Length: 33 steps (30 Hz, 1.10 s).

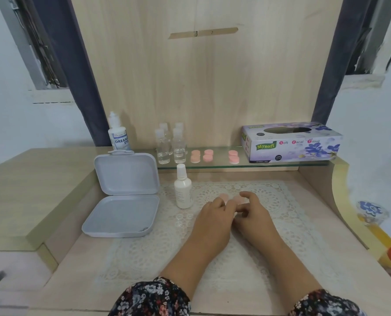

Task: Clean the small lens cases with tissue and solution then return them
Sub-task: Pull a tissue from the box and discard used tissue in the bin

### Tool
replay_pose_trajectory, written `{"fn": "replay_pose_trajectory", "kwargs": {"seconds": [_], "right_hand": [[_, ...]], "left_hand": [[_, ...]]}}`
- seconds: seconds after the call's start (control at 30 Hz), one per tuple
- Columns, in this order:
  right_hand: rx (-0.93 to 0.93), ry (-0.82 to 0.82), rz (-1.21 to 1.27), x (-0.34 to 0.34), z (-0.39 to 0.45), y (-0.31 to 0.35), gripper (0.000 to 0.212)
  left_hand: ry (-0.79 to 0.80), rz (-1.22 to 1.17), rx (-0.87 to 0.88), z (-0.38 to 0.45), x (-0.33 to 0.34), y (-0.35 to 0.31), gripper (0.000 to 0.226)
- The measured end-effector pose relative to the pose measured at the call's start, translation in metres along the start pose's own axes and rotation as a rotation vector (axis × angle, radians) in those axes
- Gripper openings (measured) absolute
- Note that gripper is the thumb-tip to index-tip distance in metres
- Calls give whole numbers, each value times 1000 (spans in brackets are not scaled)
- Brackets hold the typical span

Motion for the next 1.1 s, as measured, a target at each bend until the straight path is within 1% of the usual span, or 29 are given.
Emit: {"fn": "replay_pose_trajectory", "kwargs": {"seconds": [0.1,0.2,0.27,0.33,0.37,0.4,0.43,0.47,0.5,0.6,0.63,0.73,0.87,1.1], "right_hand": [[4,-11,10,0,0,0,60],[12,-21,15,1,2,-3,61],[13,-21,13,1,3,-4,61],[21,-7,4,2,5,-5,62],[27,-2,1,2,6,-6,64],[32,1,-2,2,7,-6,65],[35,3,-6,1,8,-6,66],[38,3,-7,1,8,-7,66],[39,0,-5,1,8,-7,66],[32,-8,10,1,7,-6,63],[30,-12,16,1,7,-6,61],[39,-33,24,1,7,-7,55],[52,-34,30,1,8,-9,55],[36,-29,48,1,6,-8,52]], "left_hand": [[48,-63,-86,3,1,-2,26],[77,-212,-195,6,6,2,23],[83,-365,-273,7,7,5,23],[14,-578,-406,9,3,8,30],[-78,-640,-478,8,0,12,31],[-180,-644,-522,7,-2,15,28],[-249,-581,-521,5,-4,18,23],[-277,-516,-486,3,-5,19,19],[-245,-450,-429,2,-4,19,19],[-54,-238,-212,-1,3,11,25],[-17,-152,-150,-2,4,8,25],[10,2,-31,-6,6,4,26],[-22,40,0,-6,2,-1,32],[18,-59,-100,1,0,-5,28]]}}
Point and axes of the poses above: each hand's wrist, its own z-axis towards the middle knuckle, its own x-axis out of the palm, y = z × x, the point moved 2 cm from there along z, towards the middle knuckle, and after that the axes turned 10 degrees about z, right-handed, at the moved point
